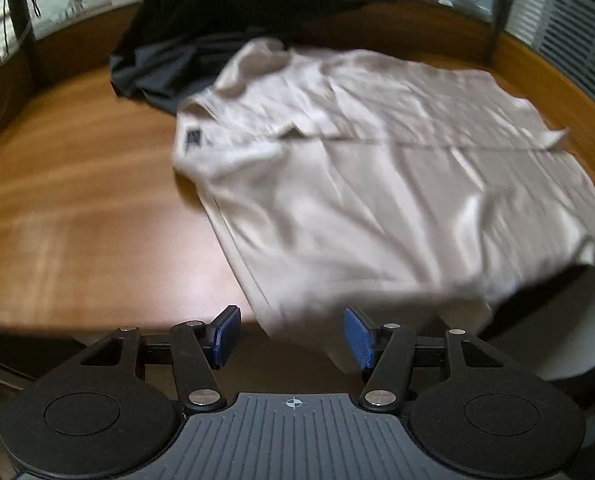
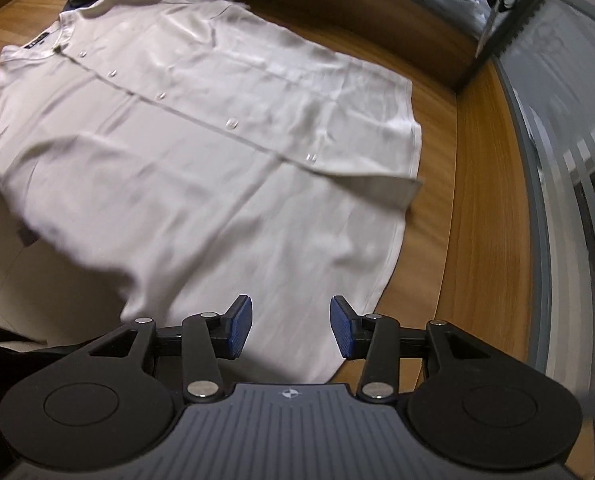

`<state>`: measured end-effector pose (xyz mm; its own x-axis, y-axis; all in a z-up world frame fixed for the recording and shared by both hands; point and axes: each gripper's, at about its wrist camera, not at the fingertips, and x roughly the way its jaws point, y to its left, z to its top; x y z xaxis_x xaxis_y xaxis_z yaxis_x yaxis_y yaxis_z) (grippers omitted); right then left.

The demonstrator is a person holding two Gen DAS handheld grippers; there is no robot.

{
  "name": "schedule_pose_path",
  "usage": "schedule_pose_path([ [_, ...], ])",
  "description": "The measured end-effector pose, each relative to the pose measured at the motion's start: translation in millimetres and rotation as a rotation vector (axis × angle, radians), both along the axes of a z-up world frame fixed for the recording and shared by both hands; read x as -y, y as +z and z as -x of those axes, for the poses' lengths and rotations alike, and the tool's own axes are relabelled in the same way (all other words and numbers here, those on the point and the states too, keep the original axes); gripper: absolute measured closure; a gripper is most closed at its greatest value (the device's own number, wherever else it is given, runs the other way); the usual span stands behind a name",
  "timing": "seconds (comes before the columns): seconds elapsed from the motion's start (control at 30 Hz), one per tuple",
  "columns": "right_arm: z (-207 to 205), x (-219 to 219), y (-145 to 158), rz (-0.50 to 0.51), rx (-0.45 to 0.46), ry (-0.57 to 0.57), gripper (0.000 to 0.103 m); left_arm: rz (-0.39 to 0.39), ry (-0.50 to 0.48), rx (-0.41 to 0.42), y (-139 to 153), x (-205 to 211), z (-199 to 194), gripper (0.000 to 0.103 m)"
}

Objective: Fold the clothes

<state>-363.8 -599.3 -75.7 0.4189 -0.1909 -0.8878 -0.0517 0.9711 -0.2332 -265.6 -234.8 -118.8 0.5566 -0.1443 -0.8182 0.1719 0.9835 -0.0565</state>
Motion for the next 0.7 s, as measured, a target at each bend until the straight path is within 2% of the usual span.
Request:
schedule_pose_path([
  [0.13, 26, -16, 0, 0.002, -0.004, -0.02, 0.053, 0.052, -0.056, 0.005, -36, 1, 12, 0.043],
  [0.23, 41, -26, -1, 0.007, -0.018, -0.028, 0.053, 0.056, -0.096, 0.007, -69, 5, 12, 0.043],
  [0.3, 49, -32, -2, 0.01, -0.033, -0.04, 0.053, 0.066, -0.089, 0.011, -88, 6, 9, 0.043],
  [0.4, 59, -38, -3, 0.012, -0.06, -0.063, 0.053, 0.108, -0.063, 0.009, -111, 8, 2, 0.043],
  [0.6, 76, -55, -7, 0.046, -0.141, -0.007, 0.05, 0.121, -0.136, 0.012, -139, 30, -9, 0.043],
  [0.67, 81, -58, -5, 0.054, -0.149, 0.008, 0.048, 0.146, -0.15, -0.004, -145, 36, -11, 0.048],
  [0.7, 82, -58, -3, 0.056, -0.148, 0.004, 0.048, 0.154, -0.158, -0.005, -145, 38, -10, 0.057],
])
